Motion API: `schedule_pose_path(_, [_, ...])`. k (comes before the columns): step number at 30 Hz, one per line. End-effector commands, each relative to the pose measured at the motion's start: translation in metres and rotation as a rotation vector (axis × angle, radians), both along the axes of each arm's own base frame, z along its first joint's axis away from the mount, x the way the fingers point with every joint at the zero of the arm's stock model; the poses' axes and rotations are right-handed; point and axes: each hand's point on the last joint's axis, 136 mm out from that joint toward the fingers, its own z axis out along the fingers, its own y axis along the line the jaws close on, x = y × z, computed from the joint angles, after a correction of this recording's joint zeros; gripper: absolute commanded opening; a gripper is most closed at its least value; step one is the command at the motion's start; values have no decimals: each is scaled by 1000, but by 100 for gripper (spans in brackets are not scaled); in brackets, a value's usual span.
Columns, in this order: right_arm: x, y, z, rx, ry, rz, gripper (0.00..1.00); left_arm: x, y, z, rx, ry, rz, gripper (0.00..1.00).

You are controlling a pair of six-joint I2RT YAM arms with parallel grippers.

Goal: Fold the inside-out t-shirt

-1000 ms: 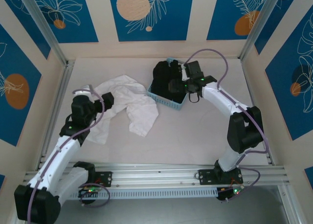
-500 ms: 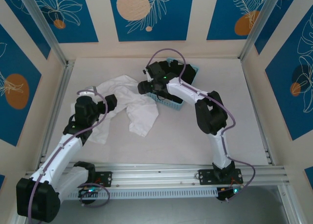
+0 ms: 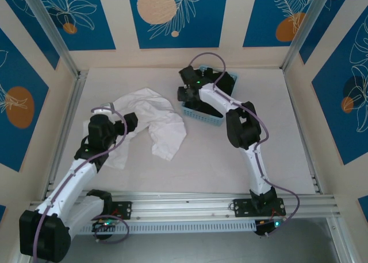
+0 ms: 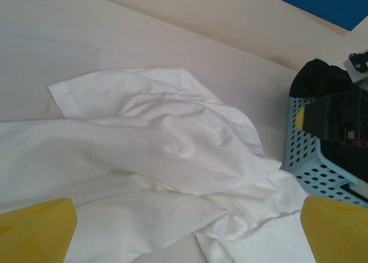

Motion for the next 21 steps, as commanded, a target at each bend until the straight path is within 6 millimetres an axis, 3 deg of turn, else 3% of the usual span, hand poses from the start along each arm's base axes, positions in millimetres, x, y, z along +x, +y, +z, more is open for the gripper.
schedule_pose_path(1, [0, -74, 7, -75, 31, -96, 33, -3, 2, 1, 31, -21, -3, 100])
schedule_pose_path(5, [-10, -156, 6, -146, 67, -136, 20, -3, -1, 1, 26, -23, -15, 100])
schedule_pose_path(8, [-15, -205, 7, -236, 82, -123, 14, -2, -3, 0, 19, -25, -24, 100])
schedule_pose_path(14, [-17, -285, 0, -346, 117, -141, 9, 0, -8, -4, 0, -16, -46, 100])
schedule_pose_path(19, [-11, -322, -5, -428, 139, -157, 12, 1, -6, -16, 36, 28, -45, 100])
schedule_pose_path(21, [-7, -321, 9, -455, 109, -150, 27, 2, 2, -27, 72, 77, -7, 100])
